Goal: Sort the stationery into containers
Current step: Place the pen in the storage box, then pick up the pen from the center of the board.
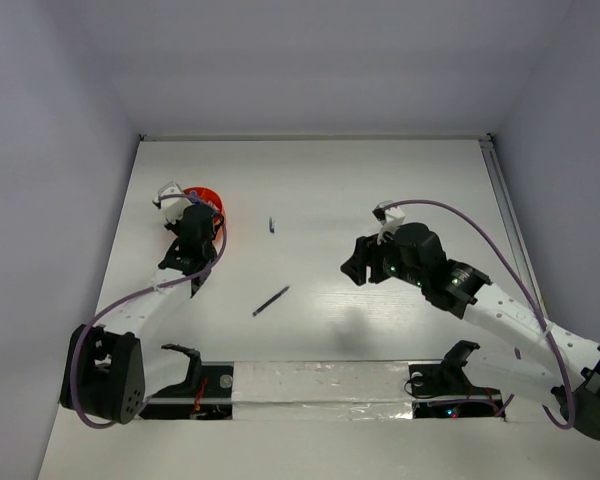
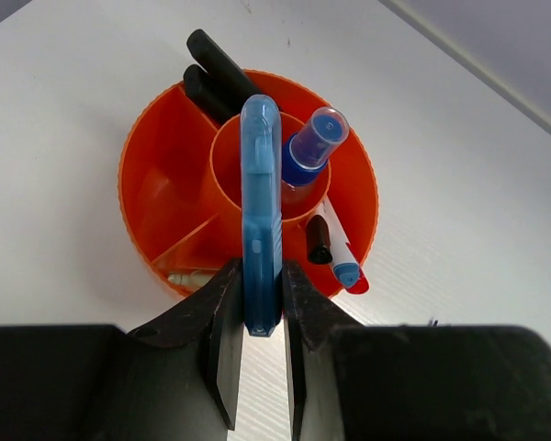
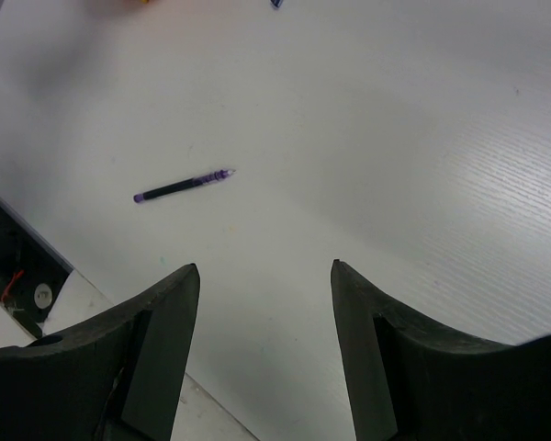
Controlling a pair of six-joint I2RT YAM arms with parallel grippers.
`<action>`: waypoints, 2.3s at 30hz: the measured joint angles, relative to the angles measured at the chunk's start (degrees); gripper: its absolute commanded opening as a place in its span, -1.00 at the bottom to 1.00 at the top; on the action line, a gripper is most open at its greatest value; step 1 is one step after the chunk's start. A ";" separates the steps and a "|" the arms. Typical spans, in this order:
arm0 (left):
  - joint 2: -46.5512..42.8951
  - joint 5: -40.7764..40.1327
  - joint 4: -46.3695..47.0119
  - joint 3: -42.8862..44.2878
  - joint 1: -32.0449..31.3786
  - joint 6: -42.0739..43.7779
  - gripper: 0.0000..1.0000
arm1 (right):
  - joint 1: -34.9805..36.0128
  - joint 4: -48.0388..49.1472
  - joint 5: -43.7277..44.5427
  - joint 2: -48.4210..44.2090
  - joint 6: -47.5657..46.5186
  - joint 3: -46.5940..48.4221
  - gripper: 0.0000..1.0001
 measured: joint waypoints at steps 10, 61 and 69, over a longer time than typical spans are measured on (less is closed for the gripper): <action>2.38 -0.87 2.69 -0.31 0.00 -0.48 -0.91 | 0.00 0.13 -0.55 0.00 -0.31 -0.02 0.29; -24.52 21.64 0.22 -4.57 -11.32 -2.36 0.04 | 12.35 8.72 -6.16 25.24 4.81 1.40 0.51; -32.52 28.94 -5.33 -2.62 -11.72 -1.88 0.28 | 15.58 11.67 -4.76 40.79 8.31 8.98 0.53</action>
